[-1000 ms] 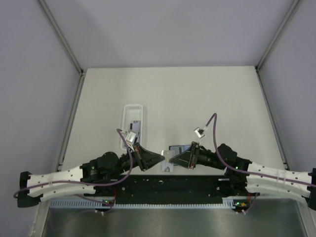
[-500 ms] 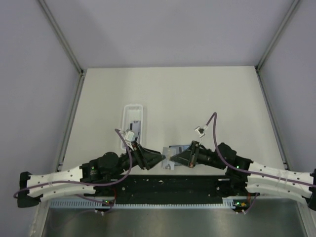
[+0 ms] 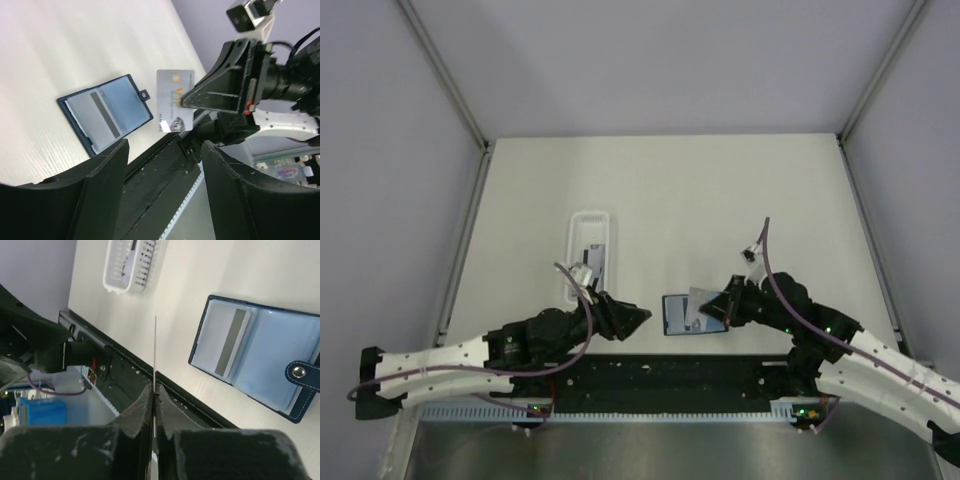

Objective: Put the credit cards into the card holder
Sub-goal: Pick up the credit card at the corner of the board.

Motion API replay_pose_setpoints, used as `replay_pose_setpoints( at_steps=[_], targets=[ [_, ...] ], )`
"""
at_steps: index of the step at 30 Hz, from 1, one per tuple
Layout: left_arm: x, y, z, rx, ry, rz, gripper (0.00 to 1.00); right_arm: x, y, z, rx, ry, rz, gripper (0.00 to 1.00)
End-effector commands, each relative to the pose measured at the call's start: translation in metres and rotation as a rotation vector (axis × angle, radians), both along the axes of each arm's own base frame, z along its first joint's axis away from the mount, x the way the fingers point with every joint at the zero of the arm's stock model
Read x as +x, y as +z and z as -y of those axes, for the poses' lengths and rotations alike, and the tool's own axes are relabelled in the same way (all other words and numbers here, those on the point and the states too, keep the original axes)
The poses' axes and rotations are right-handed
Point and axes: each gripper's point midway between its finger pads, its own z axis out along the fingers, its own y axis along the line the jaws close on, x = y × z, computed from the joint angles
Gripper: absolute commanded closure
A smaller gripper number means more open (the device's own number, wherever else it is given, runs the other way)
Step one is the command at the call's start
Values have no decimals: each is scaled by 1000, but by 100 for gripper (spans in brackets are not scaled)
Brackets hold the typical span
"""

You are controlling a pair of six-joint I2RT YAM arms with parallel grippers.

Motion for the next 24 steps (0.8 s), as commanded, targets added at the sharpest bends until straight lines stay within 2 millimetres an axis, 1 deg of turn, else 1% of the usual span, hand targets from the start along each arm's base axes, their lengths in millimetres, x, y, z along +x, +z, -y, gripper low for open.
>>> replay_pose_setpoints(
  at_steps=[1, 3, 6, 8, 11, 14, 17, 20, 24],
  targets=[
    [0, 19, 10, -16, -28, 56, 34, -26, 26, -12, 12, 244, -39, 100],
    [-5, 25, 16, -32, -66, 76, 34, -35, 46, -26, 103, 340, -2, 100],
    [-14, 35, 24, -77, -129, 99, 34, -44, 68, -36, 192, 423, 31, 100],
    [-20, 38, 28, -100, -168, 98, 35, -45, 78, -40, 238, 443, 48, 100],
    [-27, 41, 32, -134, -208, 104, 35, -49, 87, -45, 314, 477, 50, 100],
    [-29, 42, 34, -149, -220, 104, 35, -51, 92, -50, 376, 494, 33, 100],
    [-31, 44, 37, -160, -234, 107, 39, -50, 89, -51, 389, 490, 22, 100],
    [-32, 44, 40, -155, -245, 109, 44, -50, 90, -52, 402, 491, 20, 100],
    [-33, 42, 44, -148, -256, 103, 46, -50, 92, -52, 416, 489, 28, 100]
  ],
)
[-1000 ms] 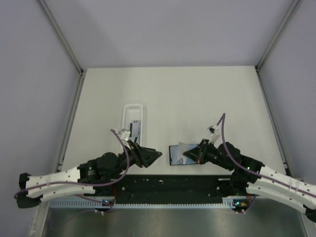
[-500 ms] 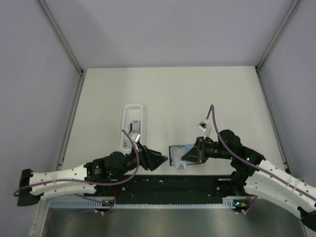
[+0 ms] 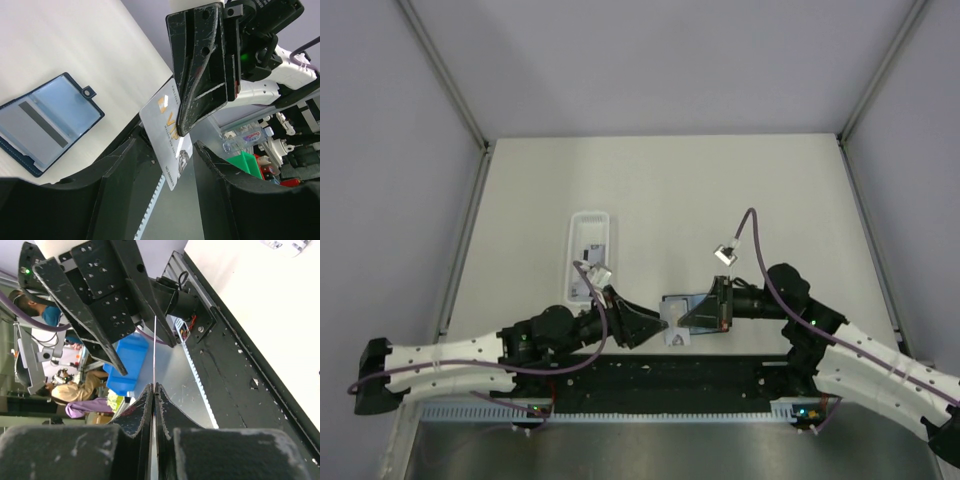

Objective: Put the credit cards into the card holder
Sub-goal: Pick up the credit card at the corner of the board.

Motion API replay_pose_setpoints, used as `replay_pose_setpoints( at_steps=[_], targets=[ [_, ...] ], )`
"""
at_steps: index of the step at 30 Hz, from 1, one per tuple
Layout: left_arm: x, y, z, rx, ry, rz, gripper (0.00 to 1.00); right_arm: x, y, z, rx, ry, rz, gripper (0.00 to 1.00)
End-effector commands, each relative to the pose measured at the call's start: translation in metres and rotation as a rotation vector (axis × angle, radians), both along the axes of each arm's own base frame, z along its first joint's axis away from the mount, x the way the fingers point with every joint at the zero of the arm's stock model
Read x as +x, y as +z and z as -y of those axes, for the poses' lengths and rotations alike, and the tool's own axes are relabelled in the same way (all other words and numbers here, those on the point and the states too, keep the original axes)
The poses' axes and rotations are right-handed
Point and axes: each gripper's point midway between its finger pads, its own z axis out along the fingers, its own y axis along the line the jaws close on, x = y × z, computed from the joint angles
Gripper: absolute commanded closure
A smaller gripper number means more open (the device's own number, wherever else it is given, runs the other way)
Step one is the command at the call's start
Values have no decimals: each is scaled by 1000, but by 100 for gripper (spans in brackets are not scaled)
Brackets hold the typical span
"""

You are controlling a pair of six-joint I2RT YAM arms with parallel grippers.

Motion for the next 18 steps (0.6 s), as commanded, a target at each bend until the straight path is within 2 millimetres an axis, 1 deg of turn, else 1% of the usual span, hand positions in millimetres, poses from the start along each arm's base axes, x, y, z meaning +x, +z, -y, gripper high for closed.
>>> replay_pose_setpoints(
  at_steps=[1, 4, 7, 8, 10, 11, 12, 13, 14, 15, 18],
  targets=[
    [-4, 15, 6, -55, -33, 22, 46, 2, 25, -2, 94, 4, 50, 100],
    [-6, 14, 8, -54, -42, 21, 49, 1, 28, -3, 113, 10, 50, 100],
    [-6, 15, 9, -58, -47, 22, 54, 0, 29, -3, 119, 14, 46, 100],
    [-7, 16, 10, -59, -48, 21, 58, 1, 29, -3, 121, 12, 46, 100],
    [-6, 17, 10, -64, -47, 21, 73, 1, 29, -3, 120, 12, 45, 100],
    [-6, 18, 9, -70, -46, 21, 82, 1, 28, -3, 119, 7, 45, 100],
    [-6, 20, 10, -76, -46, 19, 93, 2, 30, -3, 123, 3, 47, 100],
    [-6, 21, 9, -83, -46, 18, 98, 3, 29, -3, 124, -7, 44, 100],
    [-6, 22, 9, -88, -44, 15, 100, 5, 29, -3, 131, -18, 39, 100],
    [-6, 22, 9, -92, -45, 8, 100, 7, 31, -3, 144, -32, 41, 98],
    [-6, 25, 9, -114, -43, -5, 100, 13, 37, -1, 188, -81, 40, 85]
  ],
)
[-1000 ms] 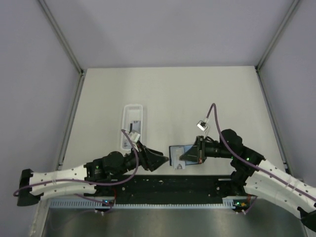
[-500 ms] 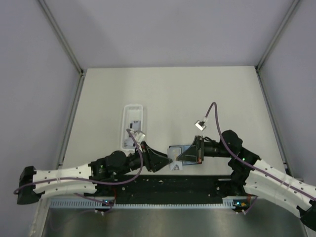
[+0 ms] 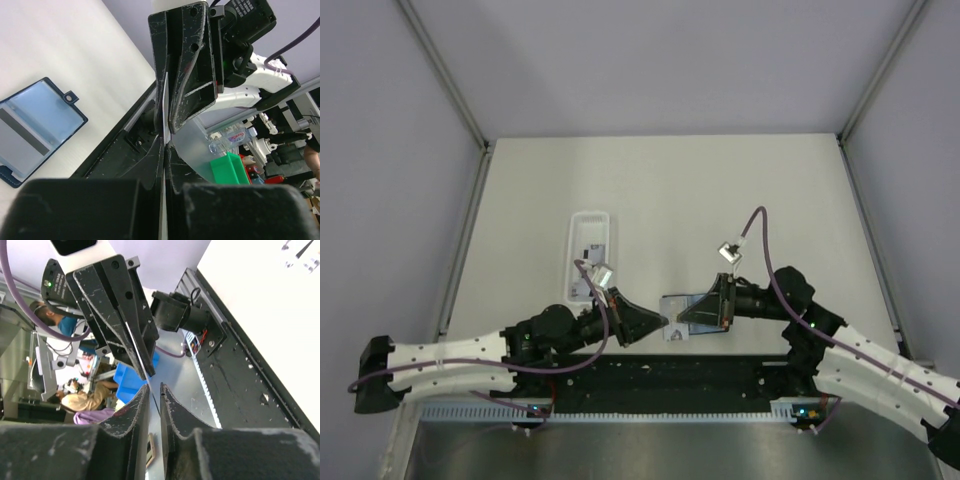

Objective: Put the credit cards into the card holder
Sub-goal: Pick up the credit card at the corner of the board.

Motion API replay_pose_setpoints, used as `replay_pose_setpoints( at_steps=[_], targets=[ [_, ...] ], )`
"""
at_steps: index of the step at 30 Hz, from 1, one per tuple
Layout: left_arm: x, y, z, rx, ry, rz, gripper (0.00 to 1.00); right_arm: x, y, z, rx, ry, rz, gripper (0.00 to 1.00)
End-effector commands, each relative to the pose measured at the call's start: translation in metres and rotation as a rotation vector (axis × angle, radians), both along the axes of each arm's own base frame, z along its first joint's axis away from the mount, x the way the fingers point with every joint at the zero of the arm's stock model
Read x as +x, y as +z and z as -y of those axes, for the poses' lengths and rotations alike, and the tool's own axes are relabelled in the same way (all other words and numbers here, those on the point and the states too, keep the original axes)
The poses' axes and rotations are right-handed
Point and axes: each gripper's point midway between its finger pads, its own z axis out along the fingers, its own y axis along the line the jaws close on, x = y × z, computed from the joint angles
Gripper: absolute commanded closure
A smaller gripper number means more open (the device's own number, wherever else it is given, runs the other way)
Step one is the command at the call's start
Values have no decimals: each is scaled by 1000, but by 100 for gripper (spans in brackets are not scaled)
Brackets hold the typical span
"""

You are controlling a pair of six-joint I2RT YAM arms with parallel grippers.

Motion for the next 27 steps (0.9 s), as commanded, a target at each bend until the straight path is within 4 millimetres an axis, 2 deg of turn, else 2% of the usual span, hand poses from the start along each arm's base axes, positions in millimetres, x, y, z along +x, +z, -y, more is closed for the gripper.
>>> replay_pose_setpoints(
  at_steps=[1, 3, 8, 27],
  targets=[
    [-1, 17, 0, -78, -2, 3, 100, 11, 22, 2, 112, -77, 32, 82],
    [2, 18, -1, -92, 14, -9, 100, 14, 28, 3, 147, -100, 37, 79],
    [8, 20, -4, -123, 55, -30, 100, 14, 39, 5, 198, -109, 57, 78],
    [14, 27, -4, -133, 84, -8, 100, 8, 36, 1, 179, -52, 63, 80]
  ],
)
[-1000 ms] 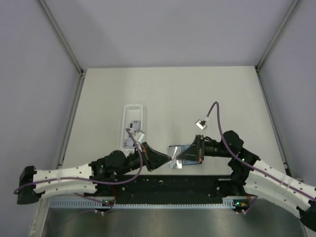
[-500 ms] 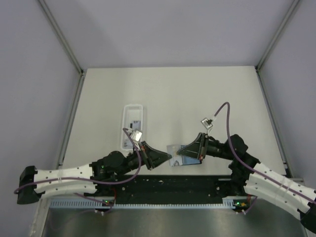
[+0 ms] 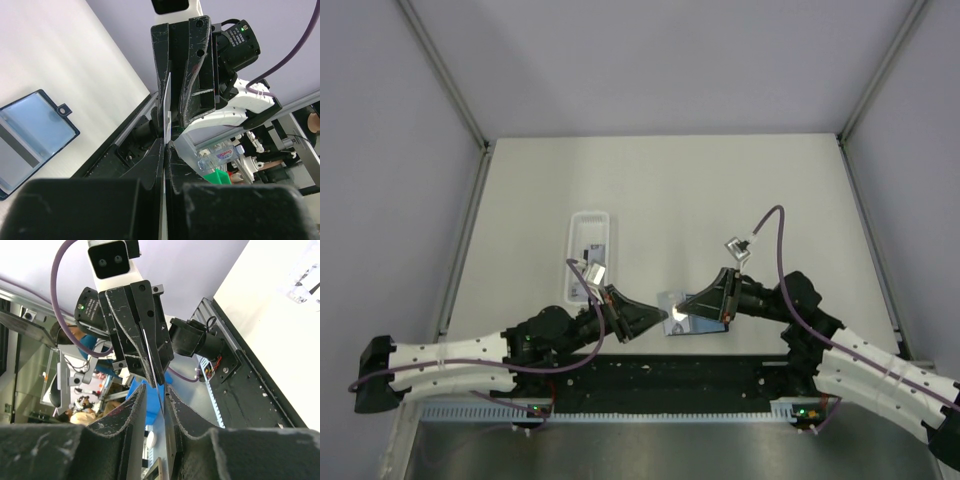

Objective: Put the credit cards into the card holder
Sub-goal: Pick up the credit card at the corner of the board.

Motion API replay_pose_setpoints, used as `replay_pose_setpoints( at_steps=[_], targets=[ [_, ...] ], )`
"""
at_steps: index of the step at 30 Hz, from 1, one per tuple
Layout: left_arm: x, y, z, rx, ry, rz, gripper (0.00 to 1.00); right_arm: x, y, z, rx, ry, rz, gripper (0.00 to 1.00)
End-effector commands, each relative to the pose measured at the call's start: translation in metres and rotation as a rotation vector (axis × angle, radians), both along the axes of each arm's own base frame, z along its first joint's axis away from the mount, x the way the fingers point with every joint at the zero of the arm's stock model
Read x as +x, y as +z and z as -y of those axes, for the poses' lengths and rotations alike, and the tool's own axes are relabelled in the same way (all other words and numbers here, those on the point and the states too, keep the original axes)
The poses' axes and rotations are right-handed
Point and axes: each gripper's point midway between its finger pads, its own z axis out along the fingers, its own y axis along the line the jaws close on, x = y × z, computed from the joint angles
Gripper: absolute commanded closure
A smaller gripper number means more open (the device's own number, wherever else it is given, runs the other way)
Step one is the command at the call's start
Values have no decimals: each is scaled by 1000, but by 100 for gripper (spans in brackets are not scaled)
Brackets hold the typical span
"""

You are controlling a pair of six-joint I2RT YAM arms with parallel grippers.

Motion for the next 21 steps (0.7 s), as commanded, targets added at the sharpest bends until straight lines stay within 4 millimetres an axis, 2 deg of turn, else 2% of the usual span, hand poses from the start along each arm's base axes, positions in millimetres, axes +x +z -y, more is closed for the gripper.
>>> replay_pose_setpoints(
  at_steps=[1, 17, 20, 21],
  targets=[
    [6, 12, -2, -41, 34, 26, 100, -5, 15, 1, 38, 25, 51, 80],
    [12, 16, -6, -51, 74, 32, 100, -4, 11, -1, 28, 29, 45, 81],
    [12, 15, -6, -48, 71, 34, 100, -3, 10, -1, 24, 26, 45, 84],
    [12, 15, -6, -48, 71, 34, 100, -3, 10, -1, 23, 28, 42, 89]
  ],
)
